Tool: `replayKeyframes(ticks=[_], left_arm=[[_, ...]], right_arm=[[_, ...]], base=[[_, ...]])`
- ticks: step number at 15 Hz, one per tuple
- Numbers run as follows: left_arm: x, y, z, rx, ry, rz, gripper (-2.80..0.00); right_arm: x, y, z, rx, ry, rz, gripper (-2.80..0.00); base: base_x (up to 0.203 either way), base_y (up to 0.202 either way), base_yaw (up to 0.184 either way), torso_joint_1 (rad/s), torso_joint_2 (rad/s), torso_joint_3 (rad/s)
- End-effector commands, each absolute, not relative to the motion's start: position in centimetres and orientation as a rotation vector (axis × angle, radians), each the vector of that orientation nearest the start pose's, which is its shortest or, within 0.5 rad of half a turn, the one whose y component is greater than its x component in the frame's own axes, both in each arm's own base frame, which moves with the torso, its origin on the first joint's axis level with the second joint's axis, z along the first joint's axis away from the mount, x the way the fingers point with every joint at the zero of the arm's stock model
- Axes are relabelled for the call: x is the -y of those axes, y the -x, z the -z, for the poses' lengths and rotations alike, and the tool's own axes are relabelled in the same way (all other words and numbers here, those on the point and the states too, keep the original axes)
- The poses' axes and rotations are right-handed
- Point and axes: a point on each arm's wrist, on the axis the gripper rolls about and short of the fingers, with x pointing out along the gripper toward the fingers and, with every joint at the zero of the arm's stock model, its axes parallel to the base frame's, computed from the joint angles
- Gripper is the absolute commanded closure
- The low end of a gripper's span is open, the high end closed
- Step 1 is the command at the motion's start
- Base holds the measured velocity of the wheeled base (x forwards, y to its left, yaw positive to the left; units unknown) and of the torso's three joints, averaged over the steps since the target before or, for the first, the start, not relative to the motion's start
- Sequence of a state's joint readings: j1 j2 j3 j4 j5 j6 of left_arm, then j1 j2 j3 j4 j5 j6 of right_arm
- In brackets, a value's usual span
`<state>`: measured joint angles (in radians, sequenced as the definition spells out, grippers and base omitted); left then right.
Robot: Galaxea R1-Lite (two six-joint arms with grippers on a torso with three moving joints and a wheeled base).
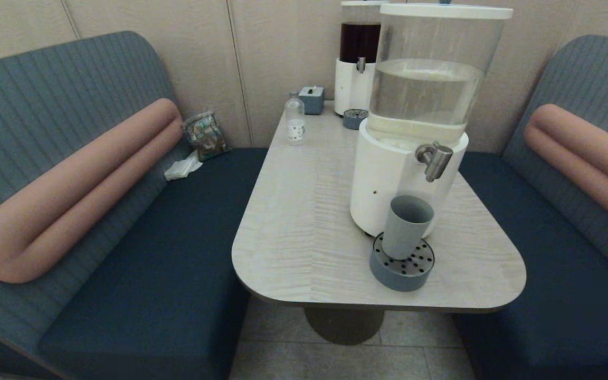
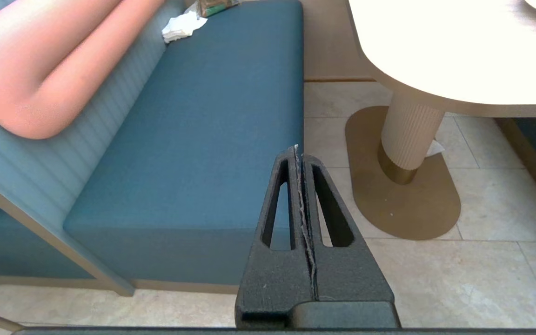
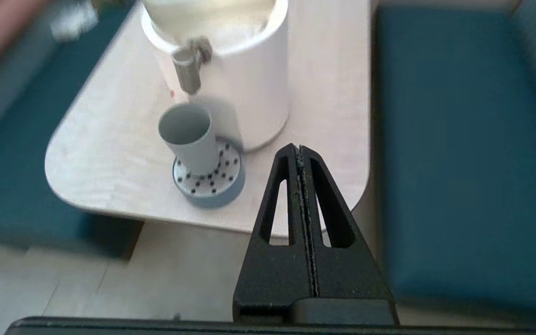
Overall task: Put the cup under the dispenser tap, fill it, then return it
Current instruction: Turn on the faucet
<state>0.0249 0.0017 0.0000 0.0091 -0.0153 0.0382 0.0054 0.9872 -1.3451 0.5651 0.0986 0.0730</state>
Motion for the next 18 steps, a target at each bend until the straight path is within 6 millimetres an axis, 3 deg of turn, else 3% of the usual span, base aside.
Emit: replayKeyframes(ticks=[1,4,8,14,18], left_arm=[[0.1,2.2,-7.4,-0.014,-0.038,-0.01,0.0],[0.1,2.2,-7.4,-0.014,-0.038,-0.009,0.0],[0.1,2.2,-7.4,-0.014,-0.038,-0.01,0.0],[0.1,2.2,-7.4,-0.014,-0.038,-0.01,0.0],[0.1,2.2,-7.4,-0.014,-0.038,-0.01,0.0]], right_arm=[[-0.3,-11.9,-36.2,-0.331,-0.088,-0.099,0.0],[-0.6,-14.3,-37.2,-0.437,-0.122,-0.14,0.0],[-2.5,-15.3,-37.5,-0.532,-0.135,-0.269,0.0],[-4.7,-18.2,-36.3,-0.618,-0.14,-0.336,0.0],[-5.8,-18.8,-35.8,-0.646,-0.124,-0.377,0.0]], base=[[0.0,0.0,0.0,0.0,0.0,0.0],[0.0,0.0,0.0,0.0,0.0,0.0],[0.0,0.0,0.0,0.0,0.0,0.0],[0.0,0.0,0.0,0.0,0.0,0.0],[0.0,0.0,0.0,0.0,0.0,0.0]])
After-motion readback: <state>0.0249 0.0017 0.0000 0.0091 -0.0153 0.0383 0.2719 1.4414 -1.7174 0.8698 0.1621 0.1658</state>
